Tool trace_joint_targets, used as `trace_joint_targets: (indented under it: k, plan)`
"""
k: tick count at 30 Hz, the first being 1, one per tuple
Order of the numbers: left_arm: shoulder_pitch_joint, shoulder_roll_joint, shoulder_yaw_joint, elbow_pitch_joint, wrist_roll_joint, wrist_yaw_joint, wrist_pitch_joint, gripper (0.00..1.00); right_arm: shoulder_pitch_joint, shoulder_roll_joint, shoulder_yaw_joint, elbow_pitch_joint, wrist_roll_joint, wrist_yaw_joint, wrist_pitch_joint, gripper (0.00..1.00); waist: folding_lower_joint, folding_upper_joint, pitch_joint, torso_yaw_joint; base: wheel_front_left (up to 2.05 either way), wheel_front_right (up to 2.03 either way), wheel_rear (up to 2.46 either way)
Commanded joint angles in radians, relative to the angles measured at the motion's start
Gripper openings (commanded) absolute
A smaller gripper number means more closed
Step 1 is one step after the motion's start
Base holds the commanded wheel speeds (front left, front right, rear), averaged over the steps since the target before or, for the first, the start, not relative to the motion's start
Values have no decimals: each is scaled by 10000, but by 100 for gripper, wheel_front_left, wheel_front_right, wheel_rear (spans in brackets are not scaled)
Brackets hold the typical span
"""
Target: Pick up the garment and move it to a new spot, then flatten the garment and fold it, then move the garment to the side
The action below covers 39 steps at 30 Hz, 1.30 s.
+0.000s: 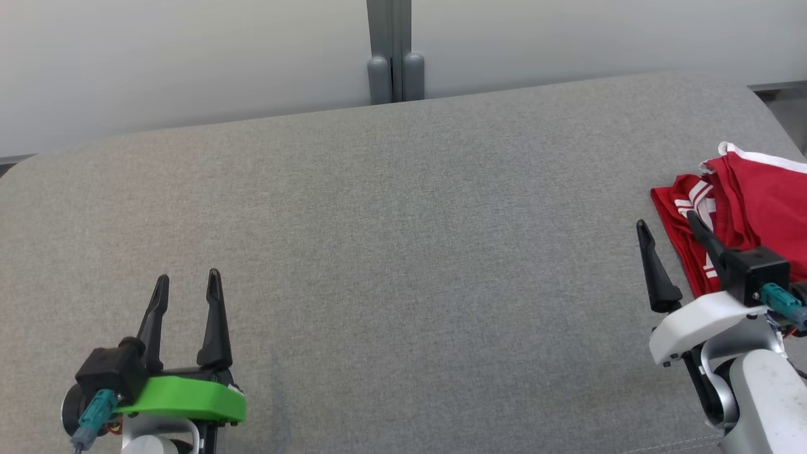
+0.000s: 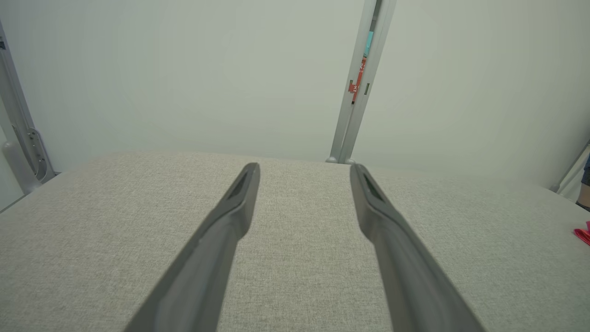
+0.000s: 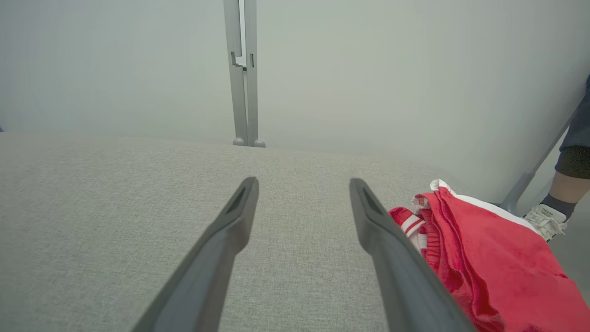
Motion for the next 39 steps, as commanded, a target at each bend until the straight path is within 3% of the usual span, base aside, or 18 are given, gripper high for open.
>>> trace_joint_targets:
  k: [1,11,39]
  plan:
    - [280,-40,71,21,18,-16,-29,100,301,167,-77,-314,95,-16,99,100,0,0,-288,-72,0,0,0]
    - [857,-108,151,78,-19,-16,-29,100,1275,890,-190,-1312,61,-16,505,100,0,0,-589,97,0,0,0]
    - [894,-152,273,3,124,-9,-29,100,1471,1265,-369,-1032,-241,-15,309,100,0,0,-642,162,0,0,0]
